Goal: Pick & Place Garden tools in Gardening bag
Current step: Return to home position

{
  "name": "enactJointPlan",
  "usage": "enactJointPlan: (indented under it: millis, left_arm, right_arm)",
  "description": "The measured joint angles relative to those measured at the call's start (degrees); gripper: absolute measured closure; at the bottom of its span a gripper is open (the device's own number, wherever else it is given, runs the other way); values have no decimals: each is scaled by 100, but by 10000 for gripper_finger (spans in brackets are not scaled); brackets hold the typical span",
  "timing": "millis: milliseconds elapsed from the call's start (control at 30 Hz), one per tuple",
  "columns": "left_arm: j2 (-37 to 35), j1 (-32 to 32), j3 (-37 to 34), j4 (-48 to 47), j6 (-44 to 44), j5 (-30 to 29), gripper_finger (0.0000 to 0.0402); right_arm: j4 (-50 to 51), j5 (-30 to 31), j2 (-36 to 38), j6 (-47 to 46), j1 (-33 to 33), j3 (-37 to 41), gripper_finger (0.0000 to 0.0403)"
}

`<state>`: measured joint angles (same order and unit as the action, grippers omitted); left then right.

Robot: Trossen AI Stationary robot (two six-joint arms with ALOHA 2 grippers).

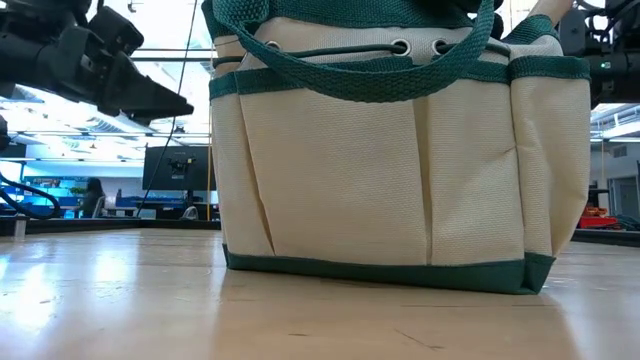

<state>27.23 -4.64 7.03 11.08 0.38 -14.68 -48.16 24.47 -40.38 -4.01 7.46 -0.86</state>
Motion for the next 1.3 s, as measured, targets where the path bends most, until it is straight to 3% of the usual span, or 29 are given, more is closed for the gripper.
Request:
enactJointPlan:
  millis: [167, 267, 400, 533, 767, 900, 1300]
  left_arm:
    - [3, -40, -2, 82, -122, 103, 248]
    - [6, -76, -31, 513, 24, 220, 248]
    - [2, -70, -607, 1634, 53, 229, 248]
    - [12, -70, -640, 1602, -102, 279, 248]
    - [4, -75, -640, 1730, -85, 1023, 248]
    - [8, -75, -640, 1724, -451, 1024, 248]
    - [8, -75, -640, 1735, -430, 1026, 248]
  right_arm:
    - [121, 6, -2, 17, 0, -2, 319]
    - [235, 4, -2, 1, 2, -4, 319]
    - [297, 4, -2, 2, 1, -4, 319]
    - [301, 7, -2, 2, 0, -4, 319]
    - [299, 7, -2, 2, 0, -4, 319]
    - [299, 4, -2, 4, 0, -4, 319]
    - [297, 5, -2, 4, 2, -4, 319]
